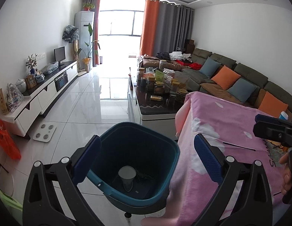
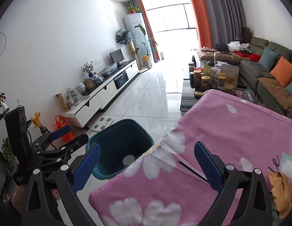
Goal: Collect trash
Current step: 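Move both open tools back over the table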
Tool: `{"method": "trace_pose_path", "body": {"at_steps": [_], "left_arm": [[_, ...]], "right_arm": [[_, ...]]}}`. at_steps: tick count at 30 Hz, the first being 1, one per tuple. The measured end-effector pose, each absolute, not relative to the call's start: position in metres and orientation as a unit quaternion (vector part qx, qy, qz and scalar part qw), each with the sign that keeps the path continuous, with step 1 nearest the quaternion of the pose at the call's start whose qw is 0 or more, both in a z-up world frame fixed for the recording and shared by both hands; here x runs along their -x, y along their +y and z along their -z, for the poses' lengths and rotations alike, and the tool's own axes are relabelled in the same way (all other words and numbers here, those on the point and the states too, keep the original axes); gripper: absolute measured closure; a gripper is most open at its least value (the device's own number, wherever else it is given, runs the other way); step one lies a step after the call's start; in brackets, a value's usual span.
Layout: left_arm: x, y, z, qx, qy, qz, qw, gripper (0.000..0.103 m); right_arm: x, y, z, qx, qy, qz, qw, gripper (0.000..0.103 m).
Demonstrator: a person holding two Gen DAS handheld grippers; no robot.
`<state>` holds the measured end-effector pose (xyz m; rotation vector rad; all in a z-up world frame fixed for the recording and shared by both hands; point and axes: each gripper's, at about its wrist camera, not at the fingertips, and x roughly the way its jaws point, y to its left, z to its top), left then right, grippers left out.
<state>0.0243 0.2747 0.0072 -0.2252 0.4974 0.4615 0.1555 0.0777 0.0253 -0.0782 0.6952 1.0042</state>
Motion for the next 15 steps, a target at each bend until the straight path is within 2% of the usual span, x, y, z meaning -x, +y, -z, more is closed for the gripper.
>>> {"method": "trace_pose_path", "body": {"at_steps": [11, 15], "left_arm": [[-0.021, 0.145, -0.044, 0.036, 0.149, -0.144, 0.978, 0.006], [-0.032, 0.096, -0.043, 0.028, 0.149, -0.077, 0.985, 0.006]], "right_arm": [[-0.098, -0.064, -0.012, 0.005, 0.231, -0.386, 0.893, 0.007], [-0.081, -0.113, -0.002, -0.004, 0.210, -0.327, 0.921, 0.007]]}}
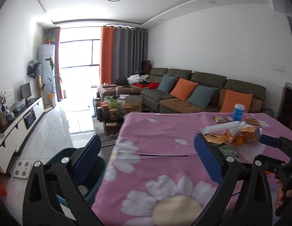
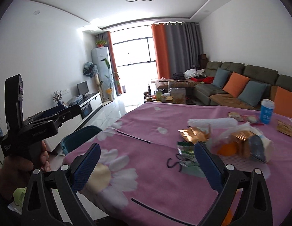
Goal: Collect trash
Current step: 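Move both open tools back over the table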
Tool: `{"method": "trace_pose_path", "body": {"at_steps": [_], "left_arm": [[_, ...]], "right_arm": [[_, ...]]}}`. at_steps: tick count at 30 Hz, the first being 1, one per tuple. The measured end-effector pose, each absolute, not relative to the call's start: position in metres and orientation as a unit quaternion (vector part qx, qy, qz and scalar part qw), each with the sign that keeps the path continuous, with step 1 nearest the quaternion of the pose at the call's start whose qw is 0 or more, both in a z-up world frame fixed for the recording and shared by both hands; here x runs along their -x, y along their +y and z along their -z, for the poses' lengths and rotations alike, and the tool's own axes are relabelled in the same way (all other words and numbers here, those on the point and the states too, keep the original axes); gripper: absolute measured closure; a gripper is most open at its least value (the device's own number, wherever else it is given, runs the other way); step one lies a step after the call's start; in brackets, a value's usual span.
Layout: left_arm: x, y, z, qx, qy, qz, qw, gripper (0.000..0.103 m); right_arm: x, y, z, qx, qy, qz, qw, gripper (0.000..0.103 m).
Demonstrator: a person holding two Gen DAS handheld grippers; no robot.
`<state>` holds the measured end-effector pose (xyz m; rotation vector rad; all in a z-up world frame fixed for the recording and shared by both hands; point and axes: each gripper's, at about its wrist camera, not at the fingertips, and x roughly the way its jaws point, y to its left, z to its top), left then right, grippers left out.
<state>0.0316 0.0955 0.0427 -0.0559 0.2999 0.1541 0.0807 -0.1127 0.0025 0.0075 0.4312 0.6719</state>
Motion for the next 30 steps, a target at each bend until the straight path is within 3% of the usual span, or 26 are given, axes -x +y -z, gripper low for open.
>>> {"method": "trace_pose_path", "body": {"at_steps": [10, 22, 25, 28, 30], "left_arm": [[-0.056, 0.014, -0.021, 0.018, 0.167, 0.031, 0.985, 0.006], [-0.073, -0.025, 0.001, -0.010, 0.190, 0.086, 0.978, 0.006], [-0.084, -0.021, 0.006, 0.005, 0.216, 0.091, 0.972, 0.006], [-0.095, -0.015, 0.014, 0.023, 0.237, 0.088, 0.967, 0.006], [-0.098, -0.011, 0.017, 0.031, 0.244, 0.084, 0.966, 0.006]], "right_arm": [[-0.065, -0.185, 0.014, -0.007, 0.210, -0.217, 0.953, 0.007], [-0.061, -0.199, 0.048, 0.009, 0.250, -0.176, 0.952, 0.007], [-0.066, -0.202, 0.055, 0.010, 0.267, -0.169, 0.949, 0.011], [-0.071, -0.202, 0.064, 0.011, 0.288, -0.164, 0.944, 0.024], [-0.075, -0.202, 0.071, 0.012, 0.305, -0.165, 0.938, 0.042]]}}
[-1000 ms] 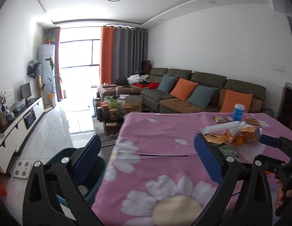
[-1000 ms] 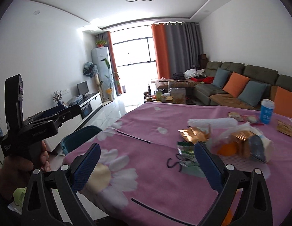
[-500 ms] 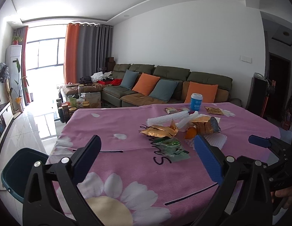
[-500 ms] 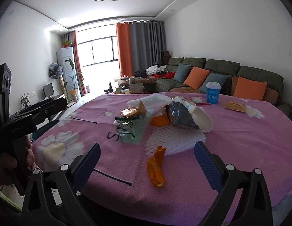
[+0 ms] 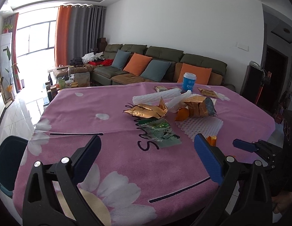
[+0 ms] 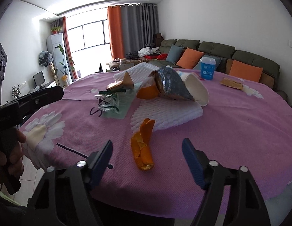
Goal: Collect trash
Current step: 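Move both open tools back over the table, then grasp the orange peel with the right tool while the left tool grasps the green snack packet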
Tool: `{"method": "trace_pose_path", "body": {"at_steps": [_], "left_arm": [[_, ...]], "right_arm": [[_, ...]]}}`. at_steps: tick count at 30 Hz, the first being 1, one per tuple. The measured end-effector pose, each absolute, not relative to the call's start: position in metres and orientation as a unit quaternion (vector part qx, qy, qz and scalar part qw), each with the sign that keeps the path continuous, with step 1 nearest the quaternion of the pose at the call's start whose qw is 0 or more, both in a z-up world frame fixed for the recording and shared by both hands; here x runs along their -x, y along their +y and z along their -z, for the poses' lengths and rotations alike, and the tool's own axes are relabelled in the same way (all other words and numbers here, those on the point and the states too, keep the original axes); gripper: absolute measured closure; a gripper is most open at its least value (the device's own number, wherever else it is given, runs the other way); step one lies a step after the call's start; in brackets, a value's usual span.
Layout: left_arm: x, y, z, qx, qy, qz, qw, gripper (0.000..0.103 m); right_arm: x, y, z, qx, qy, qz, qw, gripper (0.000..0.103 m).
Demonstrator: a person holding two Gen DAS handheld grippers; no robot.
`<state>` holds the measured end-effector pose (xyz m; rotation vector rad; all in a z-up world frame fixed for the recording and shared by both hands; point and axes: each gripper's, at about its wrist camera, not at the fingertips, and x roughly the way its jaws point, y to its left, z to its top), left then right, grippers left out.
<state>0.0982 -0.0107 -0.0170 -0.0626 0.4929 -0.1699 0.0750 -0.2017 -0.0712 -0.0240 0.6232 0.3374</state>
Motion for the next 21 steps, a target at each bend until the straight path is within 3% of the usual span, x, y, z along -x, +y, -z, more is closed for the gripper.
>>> {"method": "trace_pose_path", "body": {"at_steps": [11, 21], "left_arm": [[-0.119, -0.029, 0.020, 0.005, 0.241, 0.107, 0.965, 0.006], [-0.155, -0.064, 0.032, -0.035, 0.273, 0.112, 0.955, 0.006]], "right_arm": [[-0.078, -0.199, 0.080, 0.010, 0.334, -0.177, 0.926, 0.082], [-0.074, -0.211, 0.072, -0.028, 0.328, -0.182, 0.927, 0.086]]}}
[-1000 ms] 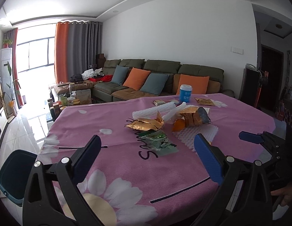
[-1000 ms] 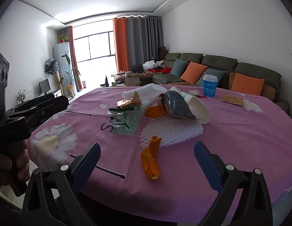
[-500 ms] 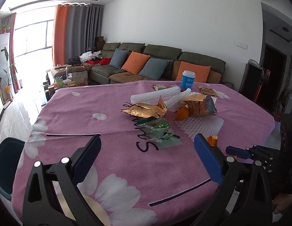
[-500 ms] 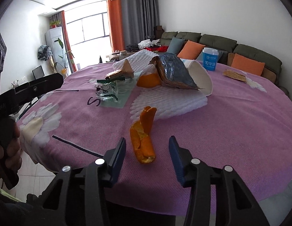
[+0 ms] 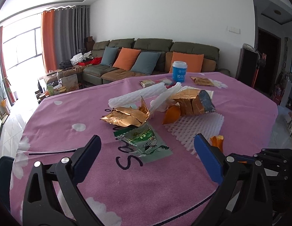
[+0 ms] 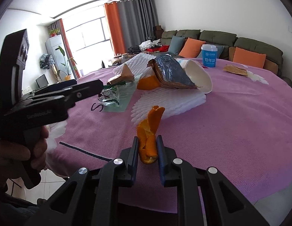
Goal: Collect trash
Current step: 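Grasp the orange peel with the right tool while the left tool grasps the green snack packet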
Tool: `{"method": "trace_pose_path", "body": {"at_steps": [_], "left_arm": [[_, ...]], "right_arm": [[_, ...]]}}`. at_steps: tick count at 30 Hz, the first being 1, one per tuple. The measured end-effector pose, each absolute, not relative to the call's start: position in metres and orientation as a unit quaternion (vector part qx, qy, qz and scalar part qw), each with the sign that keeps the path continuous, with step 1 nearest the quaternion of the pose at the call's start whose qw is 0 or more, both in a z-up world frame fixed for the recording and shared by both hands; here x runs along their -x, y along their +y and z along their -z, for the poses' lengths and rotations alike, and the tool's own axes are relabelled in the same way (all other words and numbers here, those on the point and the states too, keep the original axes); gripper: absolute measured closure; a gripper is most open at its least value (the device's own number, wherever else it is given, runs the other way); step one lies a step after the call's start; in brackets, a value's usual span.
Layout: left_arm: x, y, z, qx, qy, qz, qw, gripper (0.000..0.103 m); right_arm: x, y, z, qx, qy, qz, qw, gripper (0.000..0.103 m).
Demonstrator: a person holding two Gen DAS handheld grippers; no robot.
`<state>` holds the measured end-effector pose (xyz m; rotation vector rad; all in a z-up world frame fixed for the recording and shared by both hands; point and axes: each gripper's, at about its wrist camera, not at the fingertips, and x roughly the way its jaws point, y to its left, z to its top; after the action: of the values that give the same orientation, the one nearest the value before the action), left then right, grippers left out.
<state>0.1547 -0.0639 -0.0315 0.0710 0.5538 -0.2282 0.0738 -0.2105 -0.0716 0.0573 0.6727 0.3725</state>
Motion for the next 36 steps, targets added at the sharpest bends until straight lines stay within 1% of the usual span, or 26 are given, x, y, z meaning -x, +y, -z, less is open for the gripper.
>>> {"method": "trace_pose_path", "body": {"at_steps": [6, 9, 11, 12, 14, 16, 19, 20, 21, 22, 23, 24, 26, 30, 31, 32, 36], "left_arm": [[-0.190, -0.062, 0.041, 0.008, 0.327, 0.097, 0.940, 0.006], [-0.207, -0.054, 0.049, 0.049, 0.362, 0.097, 0.926, 0.007], [-0.215, -0.050, 0.055, 0.059, 0.382, 0.090, 0.918, 0.019], [-0.219, -0.049, 0.058, 0.067, 0.392, 0.092, 0.913, 0.021], [-0.223, -0.047, 0.063, 0.071, 0.402, 0.083, 0.909, 0.029], [-0.224, -0.046, 0.065, 0.073, 0.401, 0.080, 0.910, 0.031], [-0.224, -0.045, 0.068, 0.071, 0.400, 0.076, 0.911, 0.042], [-0.224, -0.044, 0.069, 0.073, 0.399, 0.079, 0.911, 0.049], [-0.223, -0.042, 0.069, 0.073, 0.399, 0.082, 0.910, 0.051], [-0.222, -0.041, 0.069, 0.073, 0.399, 0.082, 0.910, 0.057], [-0.221, -0.040, 0.069, 0.076, 0.399, 0.087, 0.910, 0.060], [-0.219, -0.039, 0.069, 0.078, 0.399, 0.088, 0.909, 0.061], [-0.212, -0.040, 0.067, 0.077, 0.394, 0.092, 0.911, 0.066], [-0.204, -0.037, 0.065, 0.081, 0.389, 0.104, 0.912, 0.068], [-0.201, -0.037, 0.064, 0.079, 0.386, 0.104, 0.913, 0.070], [-0.199, -0.036, 0.063, 0.077, 0.383, 0.105, 0.914, 0.071], [-0.185, -0.035, 0.057, 0.075, 0.369, 0.108, 0.920, 0.071]], "right_arm": [[-0.069, -0.217, 0.062, -0.035, 0.315, -0.176, 0.932, 0.087], [-0.067, -0.219, 0.060, -0.036, 0.313, -0.174, 0.933, 0.087], [-0.067, -0.220, 0.060, -0.037, 0.313, -0.173, 0.933, 0.087], [-0.067, -0.220, 0.061, -0.038, 0.313, -0.172, 0.933, 0.087], [-0.066, -0.220, 0.061, -0.038, 0.313, -0.172, 0.933, 0.087], [-0.066, -0.221, 0.061, -0.038, 0.314, -0.174, 0.933, 0.087], [-0.065, -0.220, 0.060, -0.039, 0.314, -0.175, 0.933, 0.087], [-0.065, -0.220, 0.060, -0.038, 0.313, -0.175, 0.933, 0.087], [-0.064, -0.220, 0.059, -0.038, 0.311, -0.175, 0.933, 0.086], [-0.064, -0.221, 0.059, -0.038, 0.310, -0.175, 0.934, 0.087], [-0.064, -0.221, 0.058, -0.037, 0.310, -0.174, 0.934, 0.087], [-0.063, -0.221, 0.057, -0.037, 0.308, -0.174, 0.935, 0.087], [-0.061, -0.221, 0.056, -0.037, 0.306, -0.173, 0.935, 0.087], [-0.059, -0.220, 0.055, -0.037, 0.304, -0.174, 0.936, 0.087], [-0.058, -0.220, 0.054, -0.036, 0.302, -0.175, 0.936, 0.087], [-0.058, -0.219, 0.054, -0.036, 0.301, -0.176, 0.936, 0.087], [-0.056, -0.216, 0.052, -0.033, 0.298, -0.180, 0.937, 0.087]]}}
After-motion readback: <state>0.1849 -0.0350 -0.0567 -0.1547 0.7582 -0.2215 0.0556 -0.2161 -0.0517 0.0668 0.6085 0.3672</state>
